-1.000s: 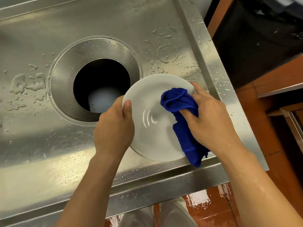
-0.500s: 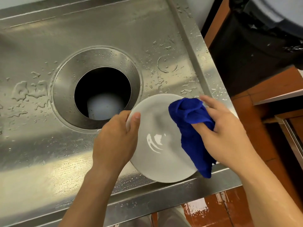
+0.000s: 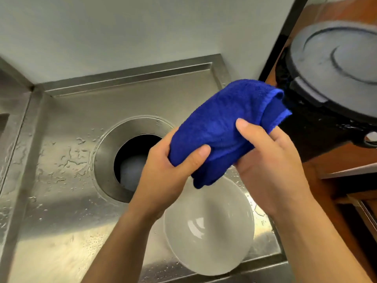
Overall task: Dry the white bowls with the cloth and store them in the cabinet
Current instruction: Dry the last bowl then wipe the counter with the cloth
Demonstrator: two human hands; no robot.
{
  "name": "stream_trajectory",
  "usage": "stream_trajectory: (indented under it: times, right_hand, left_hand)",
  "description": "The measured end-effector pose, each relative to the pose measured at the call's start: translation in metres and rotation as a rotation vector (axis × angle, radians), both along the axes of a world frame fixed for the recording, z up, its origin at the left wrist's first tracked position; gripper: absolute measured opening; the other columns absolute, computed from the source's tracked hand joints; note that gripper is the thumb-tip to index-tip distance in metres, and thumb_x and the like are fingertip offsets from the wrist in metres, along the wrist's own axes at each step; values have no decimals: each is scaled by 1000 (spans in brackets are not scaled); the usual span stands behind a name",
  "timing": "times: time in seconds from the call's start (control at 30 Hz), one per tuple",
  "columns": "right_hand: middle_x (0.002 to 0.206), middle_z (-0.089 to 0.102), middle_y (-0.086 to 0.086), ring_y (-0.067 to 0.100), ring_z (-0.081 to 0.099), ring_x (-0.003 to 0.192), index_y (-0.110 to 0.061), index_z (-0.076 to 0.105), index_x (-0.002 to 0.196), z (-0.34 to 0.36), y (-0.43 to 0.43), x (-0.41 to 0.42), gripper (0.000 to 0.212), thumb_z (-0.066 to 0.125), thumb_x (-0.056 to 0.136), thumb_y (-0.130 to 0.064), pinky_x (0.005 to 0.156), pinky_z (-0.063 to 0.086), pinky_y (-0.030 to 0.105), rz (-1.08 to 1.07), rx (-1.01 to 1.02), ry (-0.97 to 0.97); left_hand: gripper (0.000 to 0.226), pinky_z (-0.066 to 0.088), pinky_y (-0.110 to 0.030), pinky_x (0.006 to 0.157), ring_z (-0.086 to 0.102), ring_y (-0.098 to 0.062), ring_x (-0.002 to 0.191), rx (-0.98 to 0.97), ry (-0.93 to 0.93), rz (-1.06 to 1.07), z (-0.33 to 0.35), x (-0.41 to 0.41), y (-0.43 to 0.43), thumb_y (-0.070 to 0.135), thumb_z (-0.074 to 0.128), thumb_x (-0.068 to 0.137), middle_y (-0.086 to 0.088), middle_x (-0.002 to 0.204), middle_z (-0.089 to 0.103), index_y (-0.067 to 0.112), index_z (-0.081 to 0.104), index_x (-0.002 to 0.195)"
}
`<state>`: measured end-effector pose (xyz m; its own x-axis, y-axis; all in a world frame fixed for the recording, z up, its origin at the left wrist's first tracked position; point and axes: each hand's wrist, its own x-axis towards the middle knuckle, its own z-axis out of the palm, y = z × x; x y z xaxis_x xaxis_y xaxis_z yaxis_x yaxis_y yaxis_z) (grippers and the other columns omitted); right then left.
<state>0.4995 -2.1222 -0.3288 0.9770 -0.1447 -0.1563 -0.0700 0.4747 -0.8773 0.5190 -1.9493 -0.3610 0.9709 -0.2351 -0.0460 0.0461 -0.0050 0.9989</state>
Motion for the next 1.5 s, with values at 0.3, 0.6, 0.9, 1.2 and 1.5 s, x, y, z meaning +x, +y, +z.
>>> stream_trajectory:
  times: [0.3,0.6,0.9,1.2,1.5]
  right_hand:
    - [127,63,34,42,63,124,-12,64,133,14,107,30,51,69,83,-23,104,51,49,167,12,45]
    - [112,72,18,30,68,111,-36,72,121,3,266,43,36,66,88,-22,104,53,46,165,-256,6]
    - [115,71,-24,0,68,110,-41,67,117,-75,377,22,39,77,89,-15,83,54,12,148,-718,9]
    - [142,52,1,25,49,132,-27,59,136,-185,403,-7,45,70,93,-21,104,45,36,217,-1403,120]
    - [166,27,11,27,11,157,-7,31,157,-229,436,8,54,28,108,-30,127,12,49,359,-1662,-90]
  left_hand:
    - [56,60,-27,78,75,-19,100,-203,10,211,26,-13,147,27,78,77,-3,116,76,17,65,131]
    - [26,61,-31,79,76,-18,98,-331,46,520,17,-7,298,36,79,80,-3,101,79,19,78,100]
    - [26,59,-20,63,73,4,80,70,228,621,-43,-34,415,34,73,78,21,91,78,55,70,93]
    - [49,45,-46,110,50,-20,125,755,244,585,-135,-46,411,22,59,83,3,130,64,29,61,131]
    - [51,3,-37,131,20,-23,159,1134,-89,210,-193,-16,372,24,42,113,-10,167,40,7,37,160]
